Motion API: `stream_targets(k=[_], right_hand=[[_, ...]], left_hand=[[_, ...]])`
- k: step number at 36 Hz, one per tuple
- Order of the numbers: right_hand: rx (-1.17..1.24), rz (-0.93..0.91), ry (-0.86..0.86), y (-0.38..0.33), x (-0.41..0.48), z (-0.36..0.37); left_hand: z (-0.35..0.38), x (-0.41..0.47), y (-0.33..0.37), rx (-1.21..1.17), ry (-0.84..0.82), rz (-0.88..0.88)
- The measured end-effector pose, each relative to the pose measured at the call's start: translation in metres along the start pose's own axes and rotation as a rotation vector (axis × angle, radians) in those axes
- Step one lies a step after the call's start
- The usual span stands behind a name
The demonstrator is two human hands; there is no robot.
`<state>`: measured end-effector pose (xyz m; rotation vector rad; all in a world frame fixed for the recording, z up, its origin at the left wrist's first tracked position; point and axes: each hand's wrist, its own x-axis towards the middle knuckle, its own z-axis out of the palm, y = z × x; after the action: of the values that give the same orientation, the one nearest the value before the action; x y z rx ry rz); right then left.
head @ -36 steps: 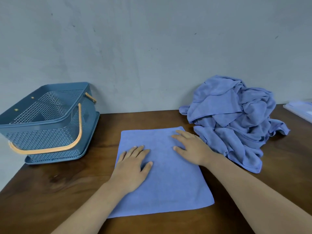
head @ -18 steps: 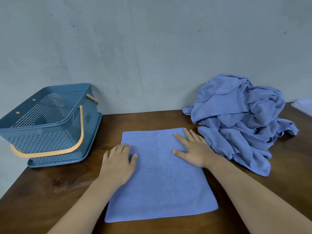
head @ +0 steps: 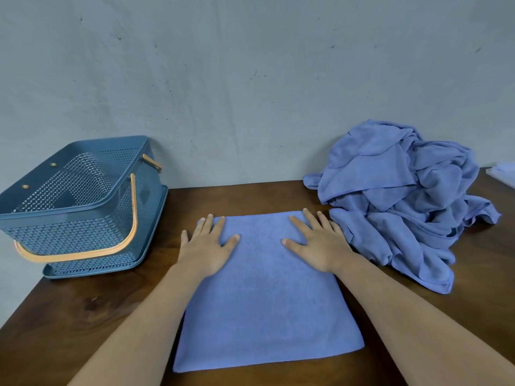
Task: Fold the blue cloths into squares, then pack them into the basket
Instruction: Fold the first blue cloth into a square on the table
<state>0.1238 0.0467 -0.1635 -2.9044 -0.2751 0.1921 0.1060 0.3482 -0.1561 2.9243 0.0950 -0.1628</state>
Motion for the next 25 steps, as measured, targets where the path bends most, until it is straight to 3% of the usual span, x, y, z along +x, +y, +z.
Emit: stream_targets(k=[9,13,18,25], right_hand=[[-0.011,0.007,-0.034,-0.002,0.008,-0.007],[-0.011,-0.061,0.074,-0.012,-0.016,-0.003],[-0.057,-0.166,0.034,-0.029,-0.075,-0.001],[-0.044,-0.224,-0.076,-0.026,-0.145,0.006]], left_hand=[[-0.001,0.008,-0.004,-0.006,0.054,0.051],[0.002,-0.023,0.013,0.069,0.169,0.128],[0.020,-0.086,0.045,-0.020,0.029,0.282],[0.026,-0.161,0.033,0.006,0.015,0.294]])
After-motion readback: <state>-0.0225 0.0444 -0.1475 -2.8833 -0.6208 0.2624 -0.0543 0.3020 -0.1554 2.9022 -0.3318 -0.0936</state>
